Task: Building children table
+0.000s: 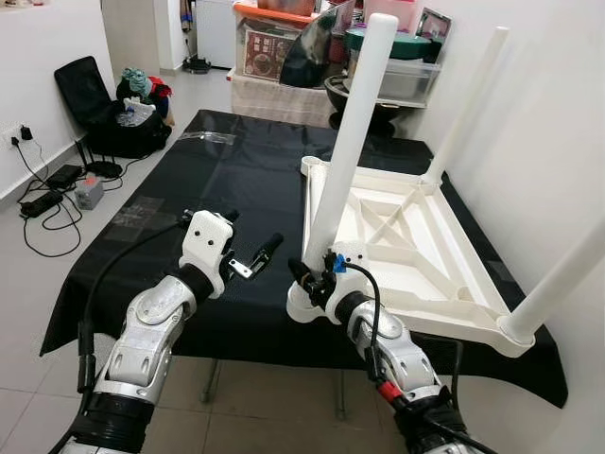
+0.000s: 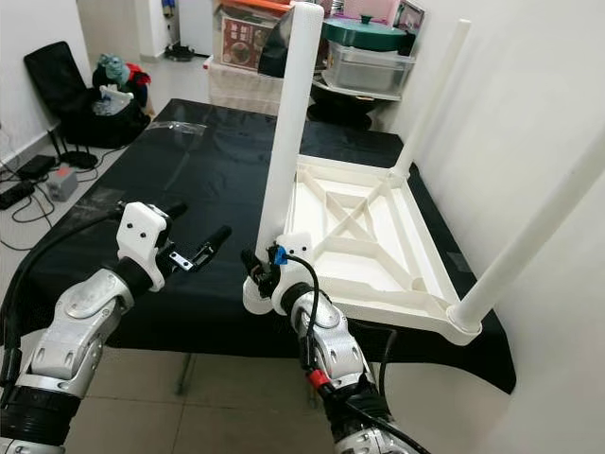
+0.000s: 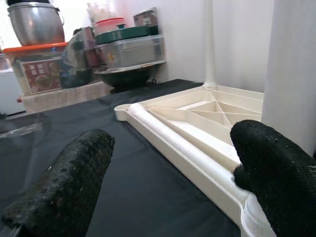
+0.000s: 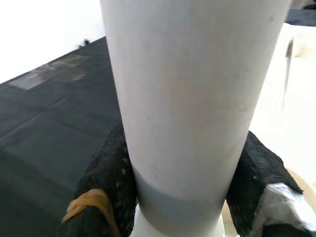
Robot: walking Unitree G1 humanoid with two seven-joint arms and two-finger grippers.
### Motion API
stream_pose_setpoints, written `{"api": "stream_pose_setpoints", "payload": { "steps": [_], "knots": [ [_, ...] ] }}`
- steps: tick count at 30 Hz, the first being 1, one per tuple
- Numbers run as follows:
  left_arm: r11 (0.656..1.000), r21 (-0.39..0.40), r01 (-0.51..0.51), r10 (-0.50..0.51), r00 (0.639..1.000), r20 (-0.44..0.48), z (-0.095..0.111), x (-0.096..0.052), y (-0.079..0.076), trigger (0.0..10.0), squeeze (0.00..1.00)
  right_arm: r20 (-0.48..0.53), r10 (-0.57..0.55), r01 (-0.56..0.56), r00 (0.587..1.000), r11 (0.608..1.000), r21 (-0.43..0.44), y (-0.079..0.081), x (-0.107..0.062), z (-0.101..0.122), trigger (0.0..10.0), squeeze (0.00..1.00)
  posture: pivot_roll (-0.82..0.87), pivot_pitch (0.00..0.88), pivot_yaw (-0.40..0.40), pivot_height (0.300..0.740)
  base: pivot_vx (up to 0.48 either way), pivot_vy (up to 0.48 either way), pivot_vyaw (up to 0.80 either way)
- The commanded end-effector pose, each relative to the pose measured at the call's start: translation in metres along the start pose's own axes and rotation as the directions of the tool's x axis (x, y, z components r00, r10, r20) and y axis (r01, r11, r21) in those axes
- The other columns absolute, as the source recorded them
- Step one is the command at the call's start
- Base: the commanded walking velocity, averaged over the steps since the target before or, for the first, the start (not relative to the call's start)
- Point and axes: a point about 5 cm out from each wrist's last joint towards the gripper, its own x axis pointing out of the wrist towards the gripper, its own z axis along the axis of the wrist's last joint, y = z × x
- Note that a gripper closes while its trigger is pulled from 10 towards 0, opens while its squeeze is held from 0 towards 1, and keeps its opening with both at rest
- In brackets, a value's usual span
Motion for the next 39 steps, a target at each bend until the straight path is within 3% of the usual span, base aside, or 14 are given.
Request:
{"api": "stream_pose_setpoints", "payload": {
  "steps": [1,4,5,7,8,10,14,24,25,35,36,37,38,39],
  "knots": [
    [1.0,-0.001,0.007,-0.007,1.0,-0.005,-0.001,0.0,-0.003,10.0,0.0,-0.001,-0.189,0.189,0.982,0.982,0.007,-0.028,-0.005,-0.001,0.0,0.0,0.12,0.0,-0.143,0.74,0.0,0.0,0.0],
    [1.0,0.001,0.003,-0.003,1.0,-0.009,-0.002,-0.001,0.0,10.0,0.0,-0.013,-0.342,0.342,0.94,0.94,0.005,-0.044,-0.011,-0.004,0.0,0.0,0.11,0.0,-0.137,0.74,0.0,0.0,0.0],
    [1.0,0.003,0.0,0.0,1.0,-0.01,-0.001,-0.001,0.001,10.0,0.0,-0.029,-0.498,0.498,0.867,0.867,0.007,-0.061,-0.021,-0.007,0.0,0.0,0.1,0.0,-0.135,0.74,0.0,0.0,0.0],
    [1.0,0.003,0.0,0.0,1.0,-0.01,-0.001,-0.001,0.001,10.0,0.0,-0.029,-0.498,0.498,0.867,0.867,0.007,-0.061,-0.021,-0.007,0.0,0.0,0.1,0.0,-0.135,0.74,0.0,0.0,0.0],
    [1.0,0.001,-0.004,0.004,1.0,-0.012,-0.003,0.0,0.001,10.0,0.0,-0.066,-0.639,0.641,0.766,0.767,0.006,-0.077,-0.035,-0.016,0.0,0.0,0.09,0.0,-0.127,0.74,0.0,0.0,0.0],
    [1.0,-0.004,-0.002,0.002,1.0,-0.011,-0.003,0.002,-0.002,10.0,0.0,-0.082,-0.718,0.72,0.691,0.694,-0.008,-0.086,-0.047,-0.022,0.0,0.0,0.08,0.0,-0.122,0.74,0.0,0.0,0.0],
    [1.0,-0.009,0.008,-0.008,1.0,-0.008,-0.004,0.003,-0.007,10.0,0.0,-0.057,-0.761,0.76,0.647,0.649,-0.032,-0.088,-0.058,-0.022,0.0,0.0,0.08,0.0,-0.116,0.74,0.0,0.0,0.0],
    [1.0,0.01,-0.004,0.004,1.0,-0.012,-0.003,0.005,0.001,10.0,0.0,-0.078,-0.752,0.754,0.655,0.657,0.006,-0.08,-0.042,-0.014,0.4,0.0,0.09,0.0,-0.119,0.74,0.0,0.0,0.0],
    [1.0,0.004,-0.004,0.004,1.0,-0.01,-0.004,0.005,-0.002,10.0,0.0,-0.075,-0.675,0.68,0.734,0.729,0.078,-0.072,-0.034,-0.01,10.0,0.0,0.09,0.0,-0.122,0.74,0.0,0.0,0.0],
    [1.0,0.001,-0.002,0.002,1.0,-0.008,-0.004,0.003,-0.003,10.0,0.0,0.043,-0.553,0.543,0.832,0.828,0.138,-0.066,-0.029,0.008,10.0,0.0,0.1,0.0,-0.125,0.74,0.0,0.0,0.0],
    [1.0,0.005,-0.004,0.004,1.0,-0.008,-0.003,0.004,0.0,10.0,0.0,0.099,-0.521,0.504,0.848,0.85,0.153,-0.07,-0.029,0.019,10.0,1.0,0.1,0.0,-0.125,0.74,0.0,0.0,0.0],
    [1.0,0.009,-0.007,0.007,1.0,-0.007,-0.002,0.004,0.002,10.0,0.0,0.136,-0.489,0.471,0.862,0.87,0.145,-0.074,-0.028,0.028,10.0,1.0,0.1,0.0,-0.128,0.74,0.0,0.0,0.0],
    [1.0,0.012,-0.01,0.01,1.0,-0.008,-0.002,0.003,0.004,10.0,0.0,0.156,-0.454,0.435,0.877,0.889,0.141,-0.077,-0.027,0.035,10.0,0.11,0.1,0.0,-0.128,0.74,0.0,0.0,0.0],
    [1.0,0.012,-0.01,0.01,1.0,-0.008,-0.002,0.003,0.004,10.0,0.0,0.156,-0.454,0.435,0.877,0.889,0.141,-0.077,-0.027,0.035,10.0,0.11,0.1,0.0,-0.128,0.74,0.0,0.0,0.0]
  ]
}}
